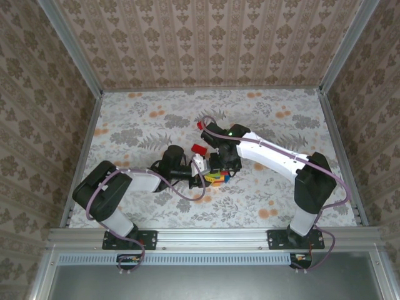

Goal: Assemble a carrot with lego

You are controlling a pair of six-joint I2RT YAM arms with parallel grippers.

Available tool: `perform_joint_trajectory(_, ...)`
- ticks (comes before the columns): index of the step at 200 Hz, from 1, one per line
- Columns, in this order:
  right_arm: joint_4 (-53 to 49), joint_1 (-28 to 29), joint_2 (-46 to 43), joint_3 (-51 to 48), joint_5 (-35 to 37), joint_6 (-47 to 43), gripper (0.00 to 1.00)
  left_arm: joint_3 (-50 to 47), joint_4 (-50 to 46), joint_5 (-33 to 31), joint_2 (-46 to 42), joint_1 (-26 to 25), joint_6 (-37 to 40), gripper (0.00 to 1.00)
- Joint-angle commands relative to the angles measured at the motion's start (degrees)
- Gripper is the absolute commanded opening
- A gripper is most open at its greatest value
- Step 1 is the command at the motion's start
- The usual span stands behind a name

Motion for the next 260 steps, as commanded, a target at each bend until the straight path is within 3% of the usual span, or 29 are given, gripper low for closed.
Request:
perform_joint_trajectory(1,-1.02,0.51,3.22,0.87,1.44,-1.24,0.58,-0.40,-5.36,1.54,1.66,-0.62,1.37,0.42)
perform_joint_trajectory(85,-2.47,0.61,5.05,0.78,3.46,-2.14,0.59,0.04,-5.85,1.46,2.01,-0.67,1.43,0.42)
perform_joint_trajectory(128,2.10,0.67,0.73,0.27,0.79,-3.19,0.68,0.39,-6.25,1.51,2.44,-0.66,1.46,0.42)
perform_joint_trajectory(191,0.02,0.67,-5.19,1.40,2.41,-4.89,0.75,0.64,-6.70,1.47,2.30,-0.66,1.37,0.43)
perform_joint_trajectory(225,0.37,0.67,-8.44,-0.20,3.09,-5.30,0.75,0.90,-7.40,2.13,2.08,-0.58,1.35,0.48)
perform_joint_trajectory(260,0.28,0.65,-11.65,-1.91,3.86,-5.56,0.75,0.66,-7.55,2.97,1.38,-0.48,1.20,0.65)
